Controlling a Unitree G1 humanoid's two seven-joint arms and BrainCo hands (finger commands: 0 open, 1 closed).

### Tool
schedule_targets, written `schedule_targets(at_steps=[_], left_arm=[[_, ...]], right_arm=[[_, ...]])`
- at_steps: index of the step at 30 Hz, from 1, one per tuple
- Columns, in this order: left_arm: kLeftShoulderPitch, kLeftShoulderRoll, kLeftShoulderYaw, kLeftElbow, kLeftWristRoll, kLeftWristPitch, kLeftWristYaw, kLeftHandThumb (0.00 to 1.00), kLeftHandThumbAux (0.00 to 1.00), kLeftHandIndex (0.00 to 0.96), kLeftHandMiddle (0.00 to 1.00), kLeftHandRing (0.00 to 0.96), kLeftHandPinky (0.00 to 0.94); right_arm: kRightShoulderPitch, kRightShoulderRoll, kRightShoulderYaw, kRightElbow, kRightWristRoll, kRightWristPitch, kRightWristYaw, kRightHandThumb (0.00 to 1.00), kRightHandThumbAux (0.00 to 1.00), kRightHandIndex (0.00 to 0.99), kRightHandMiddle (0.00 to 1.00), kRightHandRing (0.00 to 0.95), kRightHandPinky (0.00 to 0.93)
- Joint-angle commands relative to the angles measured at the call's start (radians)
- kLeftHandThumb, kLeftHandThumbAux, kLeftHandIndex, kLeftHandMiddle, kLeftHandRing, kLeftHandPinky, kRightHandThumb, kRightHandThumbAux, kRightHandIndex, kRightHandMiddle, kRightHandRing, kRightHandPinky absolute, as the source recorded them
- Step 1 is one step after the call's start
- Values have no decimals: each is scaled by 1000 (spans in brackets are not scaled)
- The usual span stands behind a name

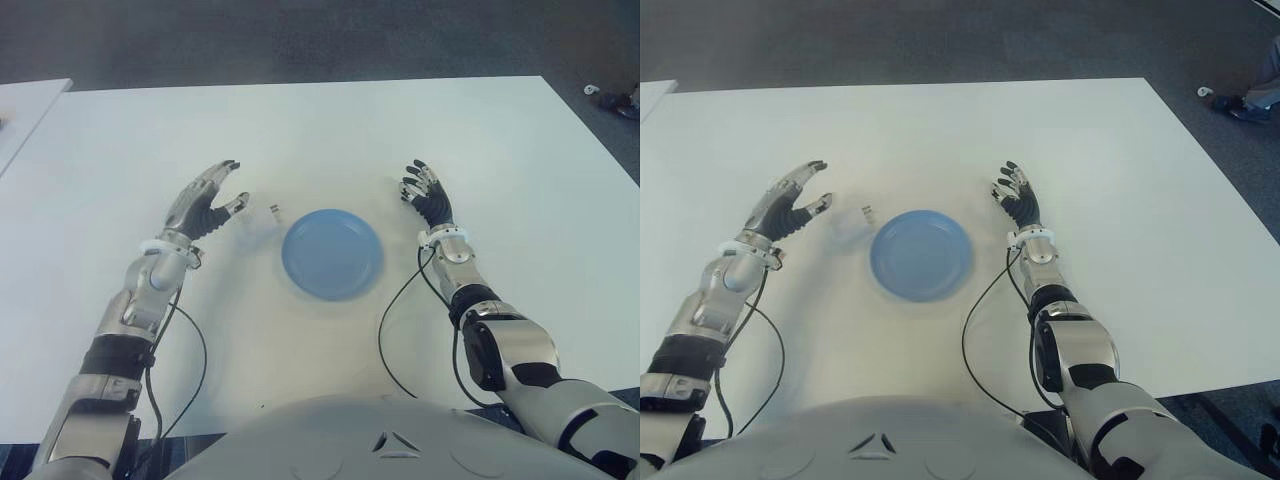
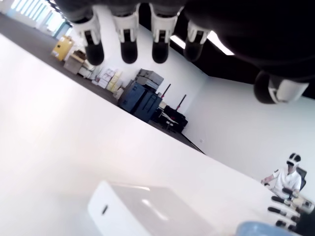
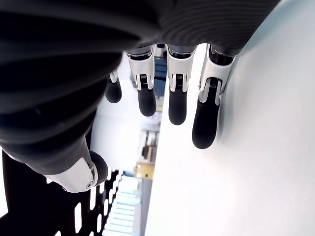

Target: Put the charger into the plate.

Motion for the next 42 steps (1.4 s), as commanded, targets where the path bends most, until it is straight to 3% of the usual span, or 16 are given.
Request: schedule_targets(at_steps=[1, 14, 23, 30, 42], left_arm=[[14, 25, -56, 74, 98, -52, 95, 137, 184, 0, 0, 0, 0], [-16, 37, -171, 182, 217, -87, 207, 290, 107, 0, 0, 0, 0], [-55, 26, -251, 268, 254, -87, 213, 286, 106, 0, 0, 0, 0], [-93, -3, -311, 348, 260, -48, 183, 277, 104, 0, 0, 0, 0], [-162, -19, -362, 450, 240, -36, 171, 263, 109, 0, 0, 0, 0]], right_arm=[[70, 24, 5, 48, -8, 92, 14, 108, 671, 27, 151, 168, 194], [70, 23, 10, 46, -15, 77, 11, 79, 697, 34, 206, 216, 216], [67, 22, 13, 47, -17, 86, 9, 50, 723, 76, 212, 224, 234], [66, 22, 16, 46, -20, 76, 6, 29, 717, 124, 202, 209, 224], [64, 25, 19, 48, -22, 81, 2, 15, 706, 156, 187, 183, 203]])
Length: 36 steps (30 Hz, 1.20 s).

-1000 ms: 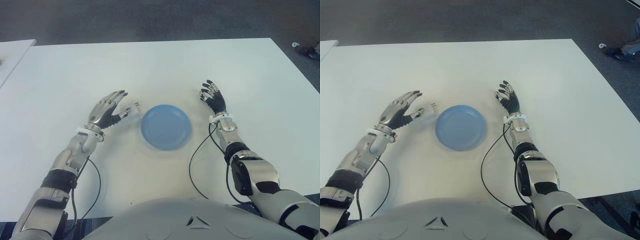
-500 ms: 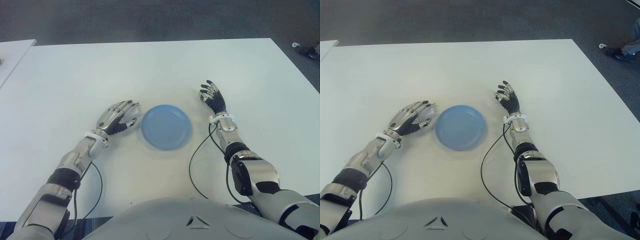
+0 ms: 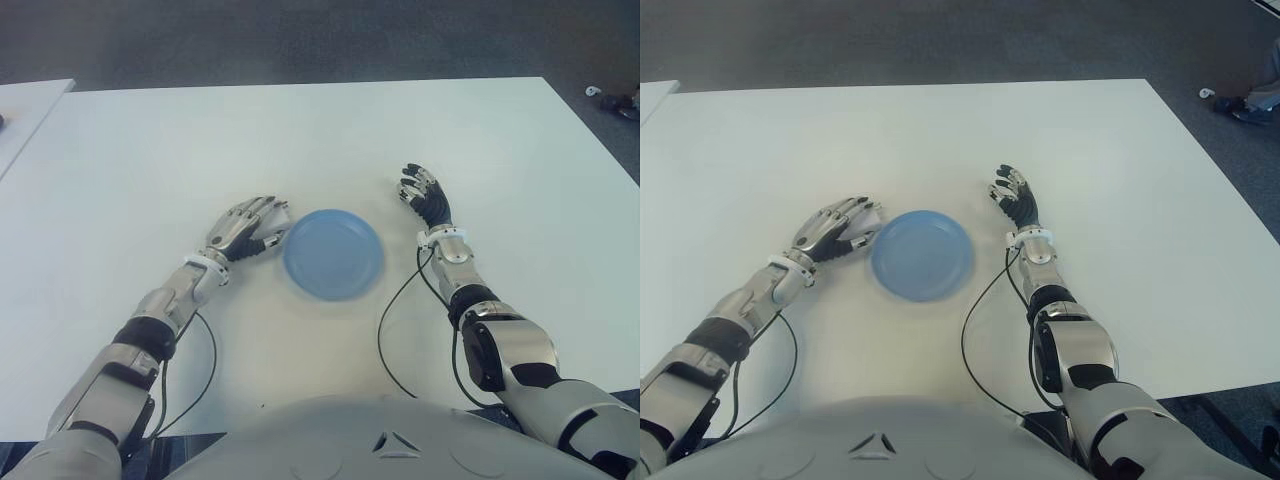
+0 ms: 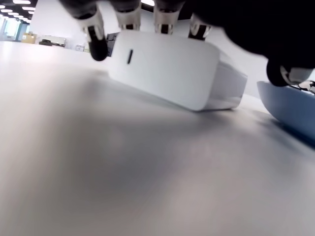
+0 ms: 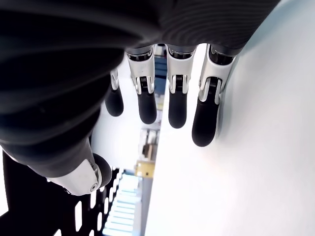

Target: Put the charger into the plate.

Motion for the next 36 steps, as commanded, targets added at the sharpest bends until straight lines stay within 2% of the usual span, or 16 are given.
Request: schedule_targets(at_steps=[1, 15, 26, 36], left_arm=[[7, -9, -37, 61, 3, 20, -45, 260, 109, 0, 0, 0, 0], [-127, -48, -52, 242, -28, 28, -13, 212, 125, 0, 0, 0, 0], [-162, -41, -45, 285, -54, 15, 40, 213, 150, 0, 0, 0, 0], [-177, -39, -35, 294, -76, 23, 47, 232, 171, 0, 0, 0, 0]], right_arm=[[68, 22, 11, 49, -16, 81, 8, 15, 707, 159, 187, 183, 202], [73, 25, 10, 42, -19, 64, -5, 19, 724, 206, 186, 166, 174], [78, 24, 8, 39, -20, 57, -10, 24, 734, 222, 199, 178, 185], [83, 23, 9, 33, -22, 52, -17, 31, 738, 238, 212, 194, 200]])
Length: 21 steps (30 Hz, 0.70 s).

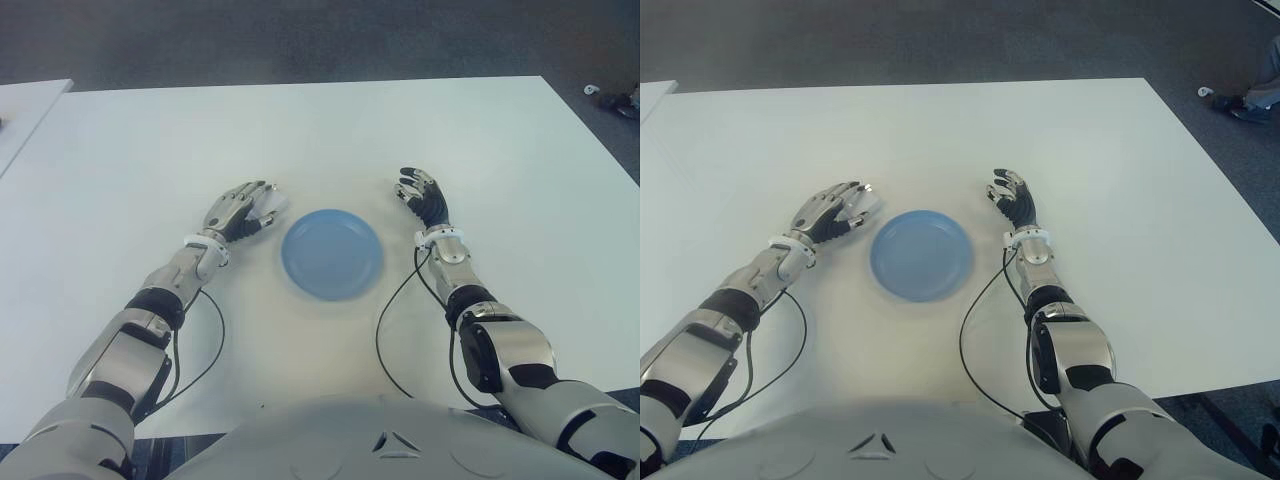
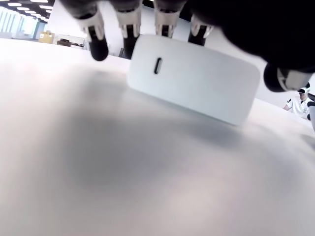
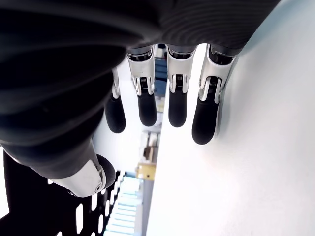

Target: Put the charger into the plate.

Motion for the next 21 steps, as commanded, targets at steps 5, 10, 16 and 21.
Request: schedule_targets(at_steps=[5, 10, 16, 21], left_arm=[[5, 6, 2, 20, -15, 11, -11, 250, 170, 0, 0, 0, 0], [9, 8, 8, 11, -21, 5, 7, 261, 171, 0, 0, 0, 0], [12, 10, 9, 7, -23, -3, 26, 267, 174, 0, 0, 0, 0], [13, 12, 11, 6, -26, -9, 35, 271, 175, 0, 0, 0, 0]], right_arm=[[71, 15, 9, 45, -16, 55, 2, 26, 736, 242, 217, 200, 205], [73, 14, 11, 42, -19, 51, -5, 22, 733, 244, 216, 203, 216], [76, 13, 12, 39, -20, 50, -8, 22, 732, 250, 219, 218, 250], [77, 12, 13, 39, -22, 51, -8, 21, 725, 248, 221, 225, 254]])
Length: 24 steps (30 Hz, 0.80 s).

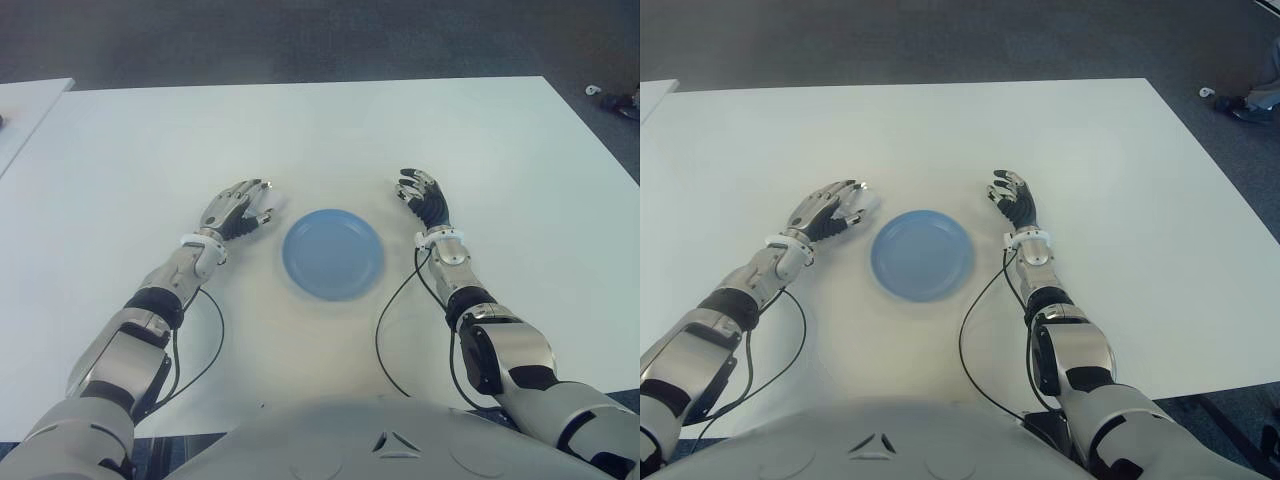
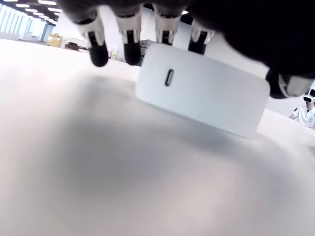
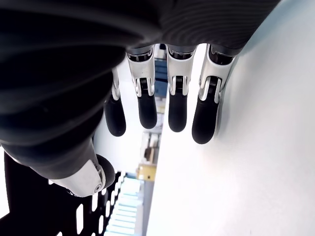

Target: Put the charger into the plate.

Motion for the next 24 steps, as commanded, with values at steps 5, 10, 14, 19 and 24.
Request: schedule_targets(at_steps=[5, 10, 14, 19, 24], left_arm=[[13, 6, 5, 4, -7, -5, 16, 278, 180, 0, 0, 0, 0], [9, 1, 5, 9, -9, -7, 27, 285, 188, 0, 0, 0, 0], [4, -5, 2, 16, -8, -8, 42, 291, 190, 0, 0, 0, 0], [1, -13, 0, 24, -9, -11, 62, 297, 187, 0, 0, 0, 0], [0, -22, 1, 32, -11, -16, 87, 301, 189, 0, 0, 0, 0]], right_arm=[[68, 12, 13, 47, -19, 57, 6, 16, 713, 239, 219, 224, 248], [69, 10, 15, 47, -21, 60, 7, 10, 699, 228, 222, 227, 251], [67, 9, 17, 48, -20, 65, 8, 5, 694, 223, 226, 229, 249], [67, 8, 18, 49, -19, 67, 11, 2, 688, 220, 230, 231, 246], [65, 6, 19, 51, -19, 73, 14, 1, 681, 219, 233, 235, 248]])
